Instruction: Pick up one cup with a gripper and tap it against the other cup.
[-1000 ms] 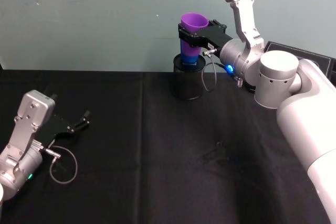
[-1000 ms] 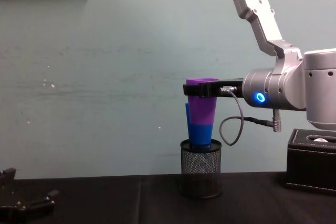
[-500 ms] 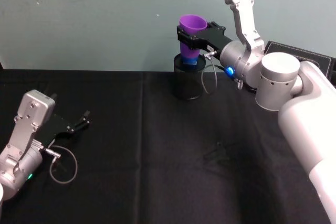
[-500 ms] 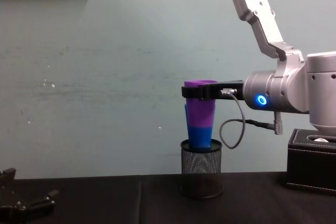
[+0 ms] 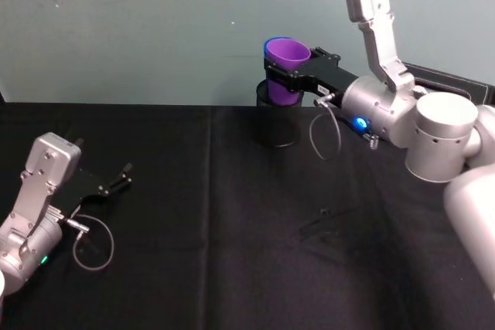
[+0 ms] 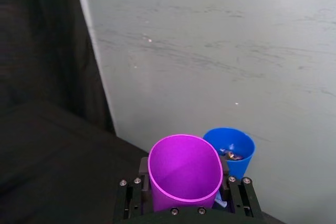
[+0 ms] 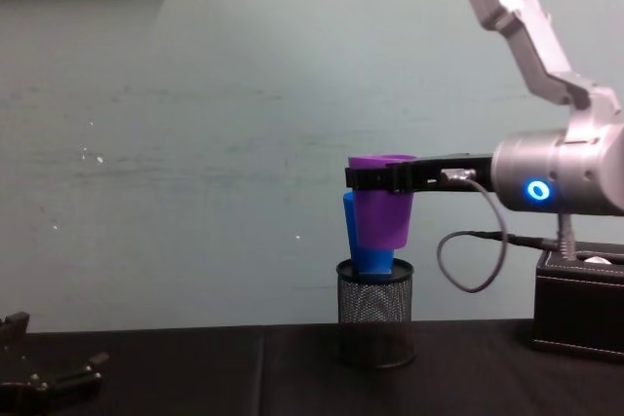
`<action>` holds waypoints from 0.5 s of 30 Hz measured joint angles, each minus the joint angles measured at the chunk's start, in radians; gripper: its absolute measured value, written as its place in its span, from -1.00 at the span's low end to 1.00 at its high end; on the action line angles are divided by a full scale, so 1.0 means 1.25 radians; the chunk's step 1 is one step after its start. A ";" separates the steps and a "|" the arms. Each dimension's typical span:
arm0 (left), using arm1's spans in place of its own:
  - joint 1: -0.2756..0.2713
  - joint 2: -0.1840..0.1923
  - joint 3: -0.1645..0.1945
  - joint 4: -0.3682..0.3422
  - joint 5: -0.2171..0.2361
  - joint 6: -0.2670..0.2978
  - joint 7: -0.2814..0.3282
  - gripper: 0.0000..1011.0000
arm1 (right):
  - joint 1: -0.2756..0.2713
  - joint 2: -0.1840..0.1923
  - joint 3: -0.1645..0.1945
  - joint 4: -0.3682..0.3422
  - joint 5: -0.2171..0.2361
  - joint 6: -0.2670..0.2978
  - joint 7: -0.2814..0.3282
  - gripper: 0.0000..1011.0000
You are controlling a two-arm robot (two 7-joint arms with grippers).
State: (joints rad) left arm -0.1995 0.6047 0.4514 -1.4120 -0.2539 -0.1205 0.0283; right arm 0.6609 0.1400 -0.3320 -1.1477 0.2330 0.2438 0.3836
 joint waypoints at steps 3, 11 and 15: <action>0.000 0.000 0.000 0.000 0.000 0.000 0.000 1.00 | -0.018 0.019 0.000 -0.041 0.014 0.017 0.015 0.45; 0.000 0.000 0.000 0.000 0.000 0.000 0.000 1.00 | -0.066 0.079 0.002 -0.141 0.061 0.061 0.077 0.45; 0.000 0.000 0.000 0.000 0.000 0.000 0.000 1.00 | -0.101 0.128 -0.001 -0.193 0.091 0.065 0.139 0.45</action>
State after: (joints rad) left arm -0.1995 0.6047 0.4514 -1.4119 -0.2539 -0.1205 0.0283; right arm 0.5347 0.3006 -0.3339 -1.3885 0.3463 0.3254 0.5577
